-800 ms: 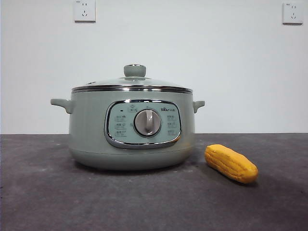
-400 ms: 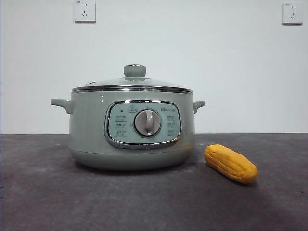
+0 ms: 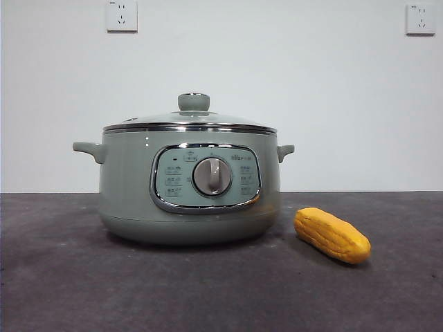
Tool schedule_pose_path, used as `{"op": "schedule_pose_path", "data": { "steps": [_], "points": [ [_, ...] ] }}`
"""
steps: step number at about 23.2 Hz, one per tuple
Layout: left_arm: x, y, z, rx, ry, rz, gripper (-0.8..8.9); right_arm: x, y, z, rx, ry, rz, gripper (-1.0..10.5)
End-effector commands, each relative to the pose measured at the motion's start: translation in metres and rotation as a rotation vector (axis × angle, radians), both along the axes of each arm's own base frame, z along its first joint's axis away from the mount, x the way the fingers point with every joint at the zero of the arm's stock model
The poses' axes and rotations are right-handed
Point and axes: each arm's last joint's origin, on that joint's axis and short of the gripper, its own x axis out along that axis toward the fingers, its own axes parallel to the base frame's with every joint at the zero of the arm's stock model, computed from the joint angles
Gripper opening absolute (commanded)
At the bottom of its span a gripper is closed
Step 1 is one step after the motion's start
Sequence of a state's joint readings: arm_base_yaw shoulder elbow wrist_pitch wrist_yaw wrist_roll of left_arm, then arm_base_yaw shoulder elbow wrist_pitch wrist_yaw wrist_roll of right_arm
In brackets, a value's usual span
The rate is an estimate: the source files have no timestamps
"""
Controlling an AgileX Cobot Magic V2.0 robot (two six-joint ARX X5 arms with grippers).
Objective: Pick up the corn,open the lid,put the corn in the pot,close the lid
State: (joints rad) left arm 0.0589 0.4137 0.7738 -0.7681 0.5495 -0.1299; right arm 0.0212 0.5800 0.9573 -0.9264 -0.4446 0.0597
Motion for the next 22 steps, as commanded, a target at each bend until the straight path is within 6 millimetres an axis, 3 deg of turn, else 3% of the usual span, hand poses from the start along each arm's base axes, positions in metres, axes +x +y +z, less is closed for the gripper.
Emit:
{"op": "schedule_pose_path", "data": {
  "steps": [1,12,13,14,15,16,18,22],
  "points": [
    [-0.001,-0.001,0.011,0.045,-0.009,-0.042,-0.06,0.001,0.0,0.011,-0.049,0.033,0.055,-0.1],
    [0.002,-0.009,0.035,0.074,0.028,-0.166,0.09,0.005,0.001,0.023,-0.094,0.125,0.092,0.0],
    [0.003,-0.01,0.038,0.074,0.023,-0.173,0.76,0.005,0.001,0.023,-0.092,0.126,0.092,0.1],
    [0.004,-0.01,0.041,0.074,0.016,-0.177,2.31,0.005,0.001,0.023,-0.092,0.126,0.092,0.8],
    [0.004,-0.01,0.044,0.074,0.013,-0.179,4.33,0.005,0.001,0.023,-0.092,0.126,0.091,2.1],
    [0.006,-0.011,0.046,0.073,0.012,-0.181,5.67,0.005,0.001,0.023,-0.09,0.127,0.09,3.4],
    [0.008,-0.011,0.052,0.073,0.012,-0.182,5.71,0.005,0.001,0.023,-0.09,0.127,0.09,5.4],
    [0.011,-0.012,0.059,0.052,-0.002,-0.224,5.71,0.011,0.001,0.022,-0.09,0.138,0.09,5.4]
  ]
}}
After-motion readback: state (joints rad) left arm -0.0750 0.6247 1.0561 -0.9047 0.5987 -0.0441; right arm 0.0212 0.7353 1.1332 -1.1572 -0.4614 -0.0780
